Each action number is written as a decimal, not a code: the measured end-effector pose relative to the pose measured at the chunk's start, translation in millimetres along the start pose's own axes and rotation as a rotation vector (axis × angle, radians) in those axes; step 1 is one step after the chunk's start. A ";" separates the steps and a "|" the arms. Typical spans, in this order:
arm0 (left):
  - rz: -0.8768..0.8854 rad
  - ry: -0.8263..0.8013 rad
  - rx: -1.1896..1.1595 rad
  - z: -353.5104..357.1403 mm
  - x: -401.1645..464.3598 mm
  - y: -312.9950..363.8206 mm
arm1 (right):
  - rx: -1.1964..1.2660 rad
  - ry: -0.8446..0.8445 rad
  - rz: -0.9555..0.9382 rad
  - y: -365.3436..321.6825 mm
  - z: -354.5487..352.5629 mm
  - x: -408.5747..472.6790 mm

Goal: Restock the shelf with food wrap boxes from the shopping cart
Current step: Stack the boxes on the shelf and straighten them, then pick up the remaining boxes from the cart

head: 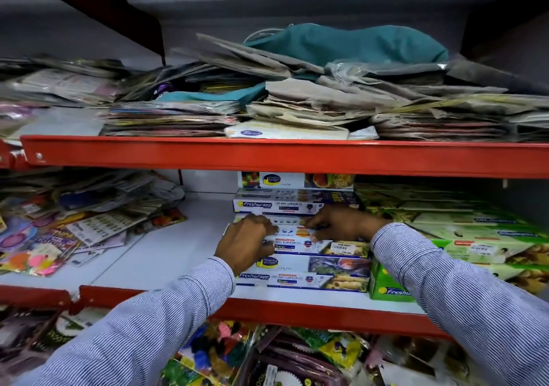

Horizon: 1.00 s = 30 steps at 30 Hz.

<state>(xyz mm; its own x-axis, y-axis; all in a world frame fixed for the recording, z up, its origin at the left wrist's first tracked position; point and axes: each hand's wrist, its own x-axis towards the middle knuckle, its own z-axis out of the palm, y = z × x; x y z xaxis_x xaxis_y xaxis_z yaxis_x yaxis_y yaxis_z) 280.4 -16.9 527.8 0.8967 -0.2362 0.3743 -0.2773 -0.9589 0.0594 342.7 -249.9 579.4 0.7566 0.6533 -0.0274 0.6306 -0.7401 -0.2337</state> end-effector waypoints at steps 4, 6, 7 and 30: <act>0.039 0.008 0.123 5.8 -5.5 3.9 | -0.063 0.014 0.068 -7.2 5.1 -5.5; 0.038 0.022 0.221 9.2 -13.5 5.2 | -0.118 0.060 0.079 -15.7 9.0 -13.4; 0.026 0.039 0.241 12.2 -22.1 5.5 | -0.137 0.115 0.075 -21.1 15.4 -19.2; -0.181 -0.577 -0.021 246.6 -441.8 31.7 | -0.010 0.015 0.042 -134.1 485.0 -194.8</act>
<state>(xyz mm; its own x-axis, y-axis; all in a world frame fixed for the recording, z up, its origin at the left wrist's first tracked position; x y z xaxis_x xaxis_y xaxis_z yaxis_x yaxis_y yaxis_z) -39.5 18.3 136.1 0.9710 -0.1219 -0.2058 -0.1040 -0.9900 0.0955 26.9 -200.6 144.7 0.7848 0.6193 -0.0224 0.6000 -0.7684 -0.2225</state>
